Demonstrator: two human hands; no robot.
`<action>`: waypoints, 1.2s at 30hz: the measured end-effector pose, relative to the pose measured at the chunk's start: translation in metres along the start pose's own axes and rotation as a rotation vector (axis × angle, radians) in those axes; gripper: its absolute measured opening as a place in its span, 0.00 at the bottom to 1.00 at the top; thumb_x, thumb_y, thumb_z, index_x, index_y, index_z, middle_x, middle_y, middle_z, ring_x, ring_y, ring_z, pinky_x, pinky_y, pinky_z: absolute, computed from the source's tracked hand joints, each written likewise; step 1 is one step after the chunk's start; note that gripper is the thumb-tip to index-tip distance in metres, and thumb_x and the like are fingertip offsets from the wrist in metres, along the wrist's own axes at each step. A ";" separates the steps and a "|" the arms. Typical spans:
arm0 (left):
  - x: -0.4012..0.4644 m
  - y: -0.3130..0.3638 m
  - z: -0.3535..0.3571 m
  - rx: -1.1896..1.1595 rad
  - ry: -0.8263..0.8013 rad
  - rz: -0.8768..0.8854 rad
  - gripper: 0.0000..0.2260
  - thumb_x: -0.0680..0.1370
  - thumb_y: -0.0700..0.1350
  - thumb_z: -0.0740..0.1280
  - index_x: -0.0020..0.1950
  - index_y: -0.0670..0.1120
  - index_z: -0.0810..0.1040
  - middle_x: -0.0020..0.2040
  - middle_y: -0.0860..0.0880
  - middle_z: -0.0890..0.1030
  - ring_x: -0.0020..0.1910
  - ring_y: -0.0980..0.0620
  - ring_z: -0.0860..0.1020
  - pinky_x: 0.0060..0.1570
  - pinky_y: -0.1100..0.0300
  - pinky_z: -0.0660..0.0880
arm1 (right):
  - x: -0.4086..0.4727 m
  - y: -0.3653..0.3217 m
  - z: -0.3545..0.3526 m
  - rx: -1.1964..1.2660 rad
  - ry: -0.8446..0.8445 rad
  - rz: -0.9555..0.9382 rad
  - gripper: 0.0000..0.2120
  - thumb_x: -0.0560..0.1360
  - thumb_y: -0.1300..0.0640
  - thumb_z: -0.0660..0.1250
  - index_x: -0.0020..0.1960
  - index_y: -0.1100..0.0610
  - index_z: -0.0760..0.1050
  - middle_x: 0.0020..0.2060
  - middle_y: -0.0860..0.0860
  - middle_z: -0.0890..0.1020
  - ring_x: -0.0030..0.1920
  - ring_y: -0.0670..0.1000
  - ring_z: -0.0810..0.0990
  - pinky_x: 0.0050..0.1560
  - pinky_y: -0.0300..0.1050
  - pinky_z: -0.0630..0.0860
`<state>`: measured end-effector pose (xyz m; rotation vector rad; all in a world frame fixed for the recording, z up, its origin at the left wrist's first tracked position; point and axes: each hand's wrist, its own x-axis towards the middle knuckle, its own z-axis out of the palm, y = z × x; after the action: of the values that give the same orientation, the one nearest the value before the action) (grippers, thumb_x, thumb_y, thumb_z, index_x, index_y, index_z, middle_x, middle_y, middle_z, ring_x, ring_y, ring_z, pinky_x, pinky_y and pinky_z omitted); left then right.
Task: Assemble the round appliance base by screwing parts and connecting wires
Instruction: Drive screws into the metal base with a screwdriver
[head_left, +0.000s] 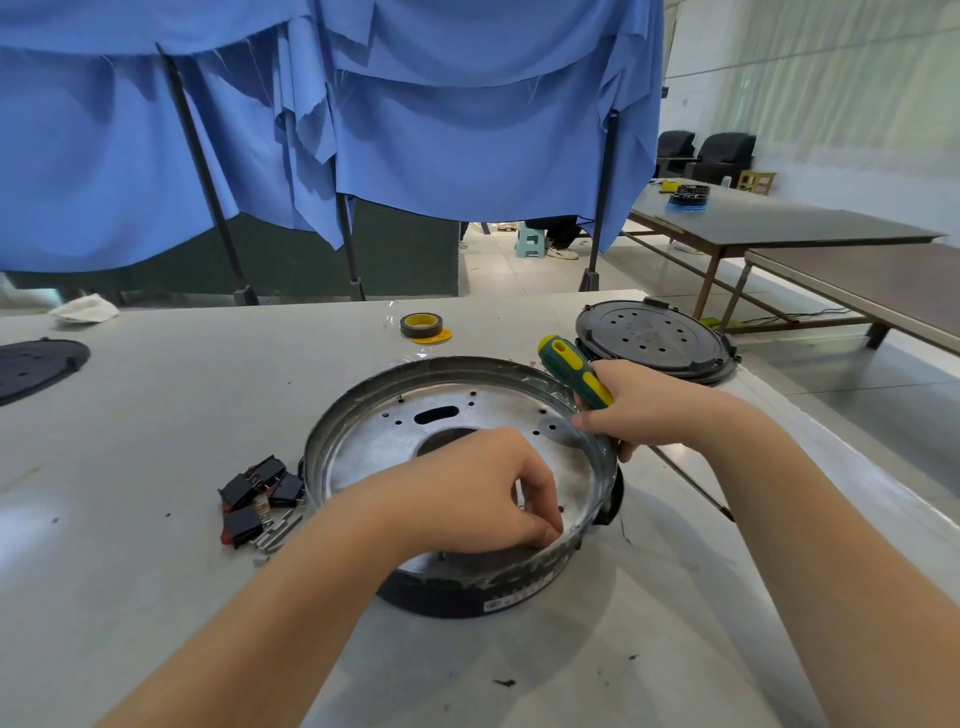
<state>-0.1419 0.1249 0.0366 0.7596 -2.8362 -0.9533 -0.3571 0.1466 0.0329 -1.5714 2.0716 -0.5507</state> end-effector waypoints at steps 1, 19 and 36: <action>-0.001 0.001 0.000 -0.003 0.001 -0.001 0.03 0.74 0.48 0.71 0.41 0.56 0.84 0.39 0.52 0.83 0.39 0.56 0.80 0.41 0.65 0.76 | 0.000 0.000 0.000 0.000 -0.002 0.002 0.06 0.76 0.58 0.66 0.47 0.57 0.68 0.38 0.55 0.78 0.25 0.47 0.80 0.27 0.36 0.74; -0.002 0.002 0.000 0.025 -0.004 0.009 0.04 0.74 0.45 0.70 0.45 0.53 0.84 0.38 0.54 0.82 0.40 0.58 0.78 0.36 0.71 0.72 | -0.005 -0.005 -0.003 -0.019 -0.034 0.007 0.09 0.76 0.55 0.68 0.48 0.56 0.69 0.38 0.53 0.78 0.25 0.43 0.77 0.26 0.33 0.73; -0.003 0.003 -0.003 0.031 -0.063 0.022 0.11 0.75 0.41 0.67 0.51 0.56 0.83 0.44 0.54 0.82 0.45 0.53 0.79 0.41 0.67 0.75 | -0.007 -0.008 -0.004 -0.051 -0.041 0.004 0.10 0.77 0.49 0.66 0.45 0.53 0.68 0.35 0.51 0.75 0.30 0.47 0.76 0.27 0.35 0.72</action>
<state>-0.1398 0.1270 0.0412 0.7126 -2.9137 -0.9486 -0.3515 0.1516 0.0417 -1.5930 2.0729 -0.4638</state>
